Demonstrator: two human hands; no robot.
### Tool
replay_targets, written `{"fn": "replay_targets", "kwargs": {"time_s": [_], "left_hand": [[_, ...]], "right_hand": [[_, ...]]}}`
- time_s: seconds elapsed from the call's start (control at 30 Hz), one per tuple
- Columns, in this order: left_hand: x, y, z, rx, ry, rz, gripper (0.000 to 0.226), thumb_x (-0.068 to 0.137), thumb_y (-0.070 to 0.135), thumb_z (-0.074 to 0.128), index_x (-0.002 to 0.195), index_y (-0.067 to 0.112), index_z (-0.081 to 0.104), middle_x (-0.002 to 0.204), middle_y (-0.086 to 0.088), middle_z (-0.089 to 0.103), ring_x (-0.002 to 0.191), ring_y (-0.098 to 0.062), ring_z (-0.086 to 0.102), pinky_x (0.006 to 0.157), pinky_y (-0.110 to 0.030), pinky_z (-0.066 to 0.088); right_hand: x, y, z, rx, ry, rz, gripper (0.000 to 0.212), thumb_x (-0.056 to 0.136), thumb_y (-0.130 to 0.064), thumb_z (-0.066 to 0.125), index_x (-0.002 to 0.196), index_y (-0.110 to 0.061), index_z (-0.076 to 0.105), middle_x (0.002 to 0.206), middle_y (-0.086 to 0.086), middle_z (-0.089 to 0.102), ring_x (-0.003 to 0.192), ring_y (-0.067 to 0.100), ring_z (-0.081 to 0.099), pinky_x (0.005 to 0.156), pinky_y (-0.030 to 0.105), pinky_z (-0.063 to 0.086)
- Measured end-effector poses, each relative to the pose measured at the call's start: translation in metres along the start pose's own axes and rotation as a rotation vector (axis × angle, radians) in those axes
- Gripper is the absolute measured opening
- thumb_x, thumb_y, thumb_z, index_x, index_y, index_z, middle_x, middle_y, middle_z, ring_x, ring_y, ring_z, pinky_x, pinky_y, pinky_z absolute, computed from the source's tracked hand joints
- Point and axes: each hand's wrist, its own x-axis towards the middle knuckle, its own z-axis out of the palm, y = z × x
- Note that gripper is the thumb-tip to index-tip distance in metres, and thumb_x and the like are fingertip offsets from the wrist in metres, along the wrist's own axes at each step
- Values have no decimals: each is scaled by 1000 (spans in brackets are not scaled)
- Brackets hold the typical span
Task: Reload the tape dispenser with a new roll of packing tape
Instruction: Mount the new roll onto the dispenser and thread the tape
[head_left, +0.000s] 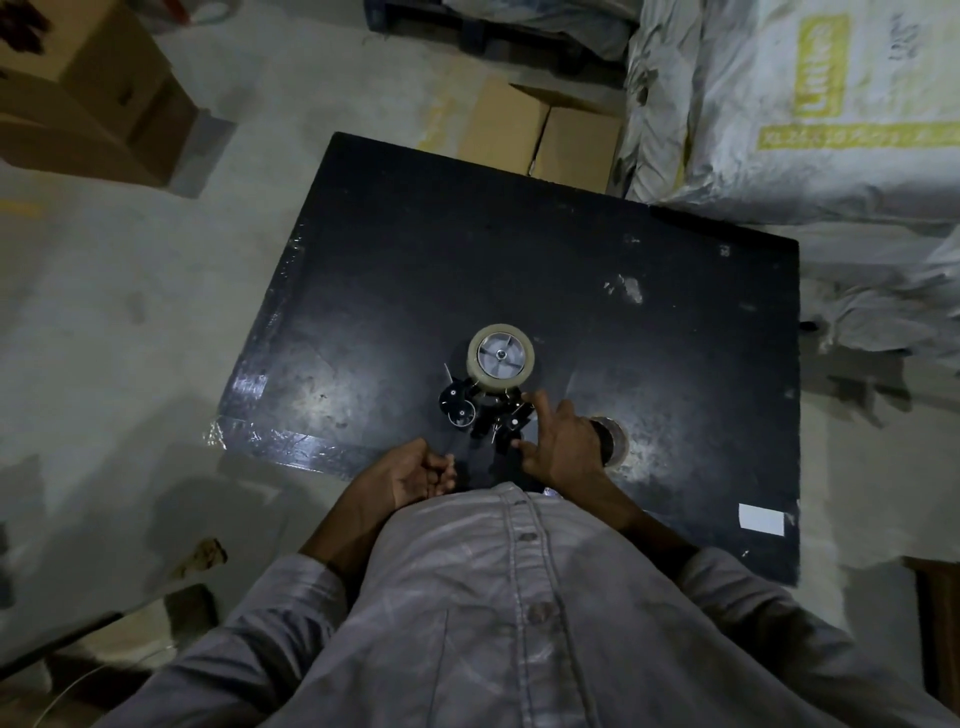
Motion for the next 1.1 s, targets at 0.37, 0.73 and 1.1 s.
{"fn": "replay_targets", "kwargs": {"time_s": [0.37,0.73,1.1], "left_hand": [[3,15,-10,623,-48,-76,30,109,25,54,79,25,54,54,10,30,36,-7,22,34,-20,15],[-1,-2,-9,735,178,71,32,102,9,66,71,14,63,43,7,48,33,-6,33,37,-19,23],[-18,-9,-58,-131,-145,37,19,105,14,52,87,18,57,53,10,28,41,-9,24,39,-20,11]], "right_hand": [[2,1,-10,-139,15,-73,78,93,-57,77,153,-33,32,119,19,66,98,36,69,94,46,56],[6,5,-11,-73,-5,-75,86,86,-54,83,152,-30,34,117,17,70,101,36,71,98,47,53],[6,11,2,-8,64,-78,82,87,-61,74,153,-34,34,127,17,66,104,41,72,99,51,48]]}}
